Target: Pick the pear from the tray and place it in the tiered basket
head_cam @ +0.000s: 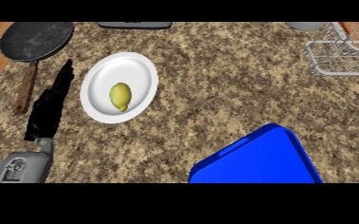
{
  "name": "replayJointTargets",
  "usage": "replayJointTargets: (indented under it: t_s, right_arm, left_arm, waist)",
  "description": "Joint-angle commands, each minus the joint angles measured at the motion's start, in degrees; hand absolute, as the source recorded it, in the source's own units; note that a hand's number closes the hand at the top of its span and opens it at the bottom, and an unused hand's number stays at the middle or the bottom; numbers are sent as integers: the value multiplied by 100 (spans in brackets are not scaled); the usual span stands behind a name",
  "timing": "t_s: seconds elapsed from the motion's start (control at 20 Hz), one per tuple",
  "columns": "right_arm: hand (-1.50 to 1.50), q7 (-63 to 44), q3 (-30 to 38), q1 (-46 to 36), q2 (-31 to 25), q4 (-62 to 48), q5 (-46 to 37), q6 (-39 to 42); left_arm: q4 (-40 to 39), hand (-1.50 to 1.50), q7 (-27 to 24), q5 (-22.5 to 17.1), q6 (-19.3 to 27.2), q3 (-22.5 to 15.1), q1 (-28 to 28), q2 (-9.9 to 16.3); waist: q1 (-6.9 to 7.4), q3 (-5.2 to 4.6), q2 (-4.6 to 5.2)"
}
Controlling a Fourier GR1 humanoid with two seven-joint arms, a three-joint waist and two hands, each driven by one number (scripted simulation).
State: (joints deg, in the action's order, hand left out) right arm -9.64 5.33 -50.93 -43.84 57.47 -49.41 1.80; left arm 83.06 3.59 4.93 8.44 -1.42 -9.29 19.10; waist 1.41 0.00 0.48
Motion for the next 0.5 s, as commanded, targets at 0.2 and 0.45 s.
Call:
replayJointTargets:
  t_s: [0.2, 0.45]
  right_arm:
    - [150, 1782, 335, -534, -427, -2161, -68, -426]
    - [150, 2190, 497, -719, -246, -2898, 80, -289]
  left_arm:
    - [-69, 0, 9, 128, 25, -4, -187, -167]
    - [214, 0, 27, 63, -144, 72, 99, -57]
  waist:
    - [24, 5, 14]
    - [53, 7, 3]
